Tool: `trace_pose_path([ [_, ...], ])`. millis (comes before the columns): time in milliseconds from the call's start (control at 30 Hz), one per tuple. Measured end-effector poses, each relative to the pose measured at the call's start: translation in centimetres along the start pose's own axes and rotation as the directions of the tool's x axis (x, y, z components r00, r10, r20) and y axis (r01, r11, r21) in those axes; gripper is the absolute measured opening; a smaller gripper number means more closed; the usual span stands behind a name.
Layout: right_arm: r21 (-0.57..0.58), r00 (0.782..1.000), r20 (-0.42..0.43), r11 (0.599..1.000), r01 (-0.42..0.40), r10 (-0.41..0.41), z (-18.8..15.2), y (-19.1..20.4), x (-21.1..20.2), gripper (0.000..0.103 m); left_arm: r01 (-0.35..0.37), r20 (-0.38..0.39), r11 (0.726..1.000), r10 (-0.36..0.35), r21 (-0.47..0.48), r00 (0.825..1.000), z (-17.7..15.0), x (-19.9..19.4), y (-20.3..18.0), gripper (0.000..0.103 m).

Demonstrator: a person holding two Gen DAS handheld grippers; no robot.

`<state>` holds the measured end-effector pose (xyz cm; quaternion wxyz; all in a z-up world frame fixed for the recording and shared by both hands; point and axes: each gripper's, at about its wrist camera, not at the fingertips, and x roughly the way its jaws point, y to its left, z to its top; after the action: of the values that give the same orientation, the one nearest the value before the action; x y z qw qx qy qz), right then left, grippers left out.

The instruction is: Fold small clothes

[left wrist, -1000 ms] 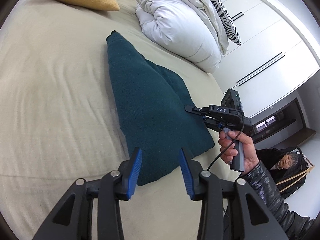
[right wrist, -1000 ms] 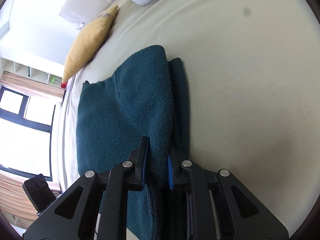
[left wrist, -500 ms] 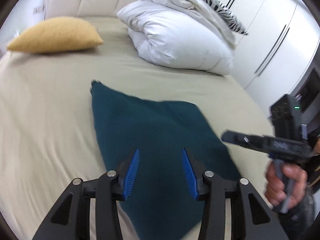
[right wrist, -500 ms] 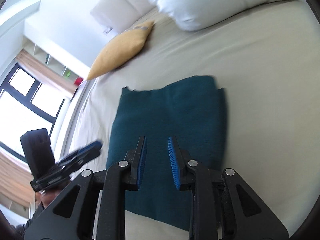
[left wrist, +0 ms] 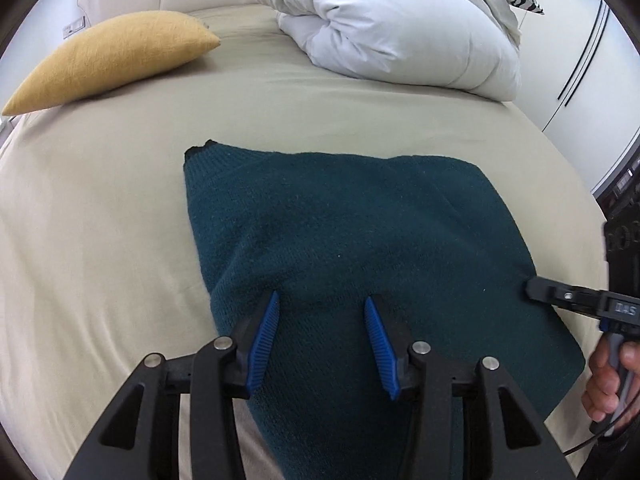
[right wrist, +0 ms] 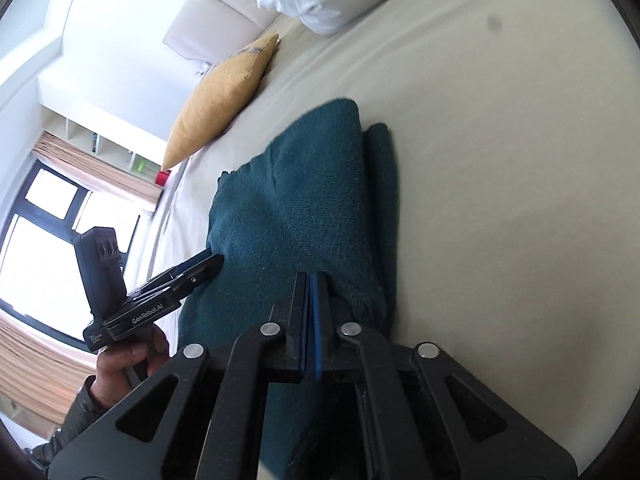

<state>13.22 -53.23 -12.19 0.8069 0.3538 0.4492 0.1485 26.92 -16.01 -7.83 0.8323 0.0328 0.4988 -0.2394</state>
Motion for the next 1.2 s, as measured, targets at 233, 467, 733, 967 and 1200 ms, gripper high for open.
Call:
trace_pose_path([
  [233,-0.135,0.998,-0.062,0.991,0.010,-0.018,-3.7,3.7,-2.1,0.012,-0.019,0.067,1.000,0.018,0.017,0.998,-3.0,-4.3,-1.8,0.045],
  [467,-0.051,0.997,-0.078,0.999,0.010,-0.014,-5.5,-0.2,-2.9,0.006,-0.025,0.011,0.999,0.025,0.032,1.000,-3.8,-2.0,-1.7,0.048],
  [733,-0.098,0.999,0.017,0.994,0.051,-0.050,-3.1,3.0,-4.9,0.015,-0.063,0.118,0.998,0.063,-0.003,0.991,-3.6,-6.2,-1.7,0.047],
  [967,-0.123,0.999,0.028,0.992,0.036,-0.033,1.6,5.6,0.0,0.024,-0.112,0.020,0.993,0.111,0.037,0.994,-1.3,-1.8,-1.8,0.049],
  [1200,-0.049,0.998,0.047,0.998,0.049,-0.047,2.7,2.8,2.0,0.029,-0.036,0.036,0.999,0.036,0.006,0.999,-1.5,-1.7,-0.3,0.053],
])
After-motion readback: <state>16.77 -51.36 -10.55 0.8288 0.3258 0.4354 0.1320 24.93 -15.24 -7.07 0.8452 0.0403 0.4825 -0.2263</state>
